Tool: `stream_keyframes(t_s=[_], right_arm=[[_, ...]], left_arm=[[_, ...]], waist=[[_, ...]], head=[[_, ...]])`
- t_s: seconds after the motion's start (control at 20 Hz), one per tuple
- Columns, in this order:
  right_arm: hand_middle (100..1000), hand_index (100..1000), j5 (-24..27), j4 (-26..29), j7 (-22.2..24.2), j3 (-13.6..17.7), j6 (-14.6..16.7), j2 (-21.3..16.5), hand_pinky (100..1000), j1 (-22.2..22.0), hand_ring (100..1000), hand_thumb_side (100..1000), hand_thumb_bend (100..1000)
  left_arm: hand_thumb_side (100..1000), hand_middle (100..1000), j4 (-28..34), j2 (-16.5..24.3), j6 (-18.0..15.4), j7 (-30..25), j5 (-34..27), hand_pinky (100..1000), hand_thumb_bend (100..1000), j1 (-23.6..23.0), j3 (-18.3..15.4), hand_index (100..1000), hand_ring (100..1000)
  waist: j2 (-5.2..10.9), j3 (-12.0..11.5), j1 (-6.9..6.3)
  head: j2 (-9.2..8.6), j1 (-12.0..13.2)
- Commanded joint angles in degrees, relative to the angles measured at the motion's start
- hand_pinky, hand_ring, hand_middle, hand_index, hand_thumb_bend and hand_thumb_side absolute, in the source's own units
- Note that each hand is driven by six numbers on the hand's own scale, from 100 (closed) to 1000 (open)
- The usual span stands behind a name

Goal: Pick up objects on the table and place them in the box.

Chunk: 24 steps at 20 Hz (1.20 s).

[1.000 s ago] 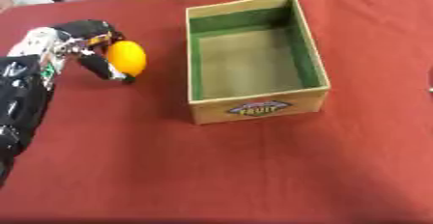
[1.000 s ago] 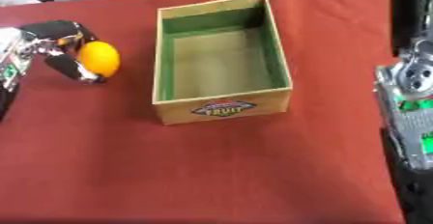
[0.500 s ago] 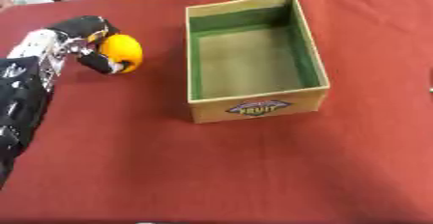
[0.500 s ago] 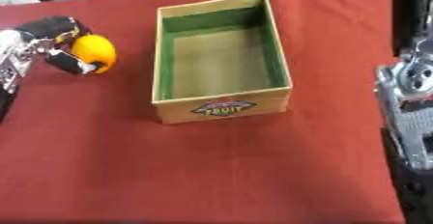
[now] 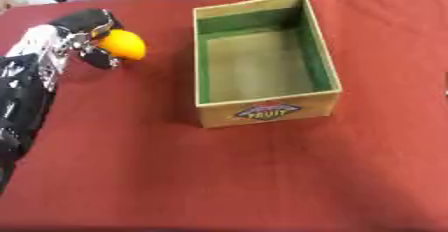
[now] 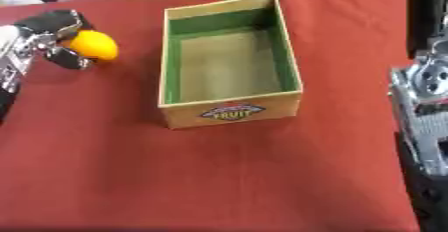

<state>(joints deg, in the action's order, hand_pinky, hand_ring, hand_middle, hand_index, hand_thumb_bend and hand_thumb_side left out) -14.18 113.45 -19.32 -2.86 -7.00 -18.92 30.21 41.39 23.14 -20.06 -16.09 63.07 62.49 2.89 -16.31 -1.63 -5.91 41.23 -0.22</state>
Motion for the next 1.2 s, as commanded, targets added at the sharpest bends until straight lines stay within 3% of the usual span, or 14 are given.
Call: stream_keyframes(t_s=[0.05,0.65,1.0,1.2], right_arm=[[608,856,0.22,1.14,-0.28,0.43,0.02,-0.62,821,0.51,808,1000,100],[609,856,0.00,1.14,-0.21,0.37,0.09,0.34,820,0.71,808,1000,100],[609,857,0.02,1.14,-0.37,0.44,0.34,1.15,820,0.72,808,1000,100],[610,857,0.07,1.14,-0.36,0.24,0.70,1.58,819,1.11,807,1000,100]], left_arm=[[137,386,4.23,1.79,0.12,-1.30,-3.64,145,100,1.77,-0.82,566,380],[186,381,22.95,-2.31,1.60,-6.04,-15.72,119,100,5.28,1.51,548,363],[219,377,30.56,-8.89,3.15,-7.64,-17.97,109,100,4.61,3.15,539,362],[213,377,33.00,-12.43,3.30,-8.04,-16.13,113,100,3.35,4.66,547,363]], waist=[[1.62,-0.24,0.30],[2.54,-0.36,1.08],[2.57,-0.44,1.26],[2.46,-0.64,1.21]], head=[[0.26,-0.33],[0.39,-0.45],[0.46,-0.19],[0.38,-0.06]])
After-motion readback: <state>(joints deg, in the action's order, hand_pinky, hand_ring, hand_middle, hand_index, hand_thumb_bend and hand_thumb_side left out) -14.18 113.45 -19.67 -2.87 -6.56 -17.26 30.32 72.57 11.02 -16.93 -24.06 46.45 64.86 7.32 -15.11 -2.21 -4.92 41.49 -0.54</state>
